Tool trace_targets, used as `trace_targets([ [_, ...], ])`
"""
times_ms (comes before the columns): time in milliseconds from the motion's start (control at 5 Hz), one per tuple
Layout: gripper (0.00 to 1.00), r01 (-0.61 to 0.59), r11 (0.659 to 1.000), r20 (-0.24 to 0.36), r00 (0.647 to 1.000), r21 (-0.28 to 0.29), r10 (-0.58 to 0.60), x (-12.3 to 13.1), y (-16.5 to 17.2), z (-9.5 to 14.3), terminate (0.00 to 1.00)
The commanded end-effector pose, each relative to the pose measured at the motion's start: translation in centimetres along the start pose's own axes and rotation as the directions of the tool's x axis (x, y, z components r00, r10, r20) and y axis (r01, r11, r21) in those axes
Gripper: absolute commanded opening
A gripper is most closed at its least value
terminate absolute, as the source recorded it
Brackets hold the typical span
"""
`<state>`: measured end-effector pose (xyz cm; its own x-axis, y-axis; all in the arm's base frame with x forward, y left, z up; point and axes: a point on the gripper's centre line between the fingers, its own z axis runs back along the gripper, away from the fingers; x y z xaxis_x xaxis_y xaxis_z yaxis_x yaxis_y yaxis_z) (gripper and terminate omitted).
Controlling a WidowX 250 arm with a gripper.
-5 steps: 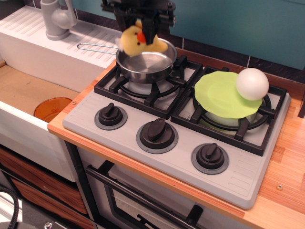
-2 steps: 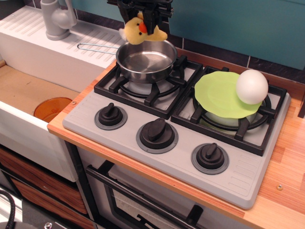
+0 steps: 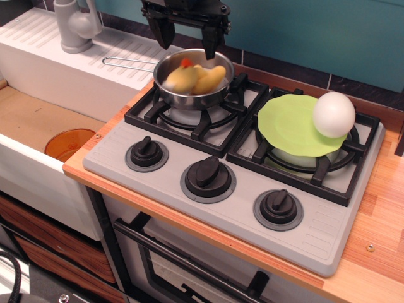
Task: Put egg on plate and stuffedduck in pot or pan on stove
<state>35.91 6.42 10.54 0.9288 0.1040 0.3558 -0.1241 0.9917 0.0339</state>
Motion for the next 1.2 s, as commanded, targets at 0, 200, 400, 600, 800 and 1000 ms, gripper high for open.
trace_targets([
  [0, 1.0, -0.014, 1.0, 0.064, 0.998, 0.01, 0.013, 0.9, -1.2, 2.1, 0.0],
  [200, 1.0, -0.039, 0.999, 0.061, 0.997, 0.007, 0.039, 0.4, -2.8, 2.5, 0.0],
  [400, 1.0, -0.074, 0.997, 0.059, 0.996, 0.018, 0.073, 0.1, -4.9, 3.0, 0.0],
  [600, 1.0, -0.106, 0.994, 0.056, 0.993, 0.025, 0.104, 0.0, -6.6, 3.5, 0.0],
  [800, 1.0, -0.141, 0.99, 0.042, 0.989, 0.026, 0.14, 0.0, -8.2, 4.0, 0.0],
  [1000, 1.0, -0.152, 0.988, 0.027, 0.988, 0.018, 0.152, 0.0, -8.9, 4.2, 0.0],
])
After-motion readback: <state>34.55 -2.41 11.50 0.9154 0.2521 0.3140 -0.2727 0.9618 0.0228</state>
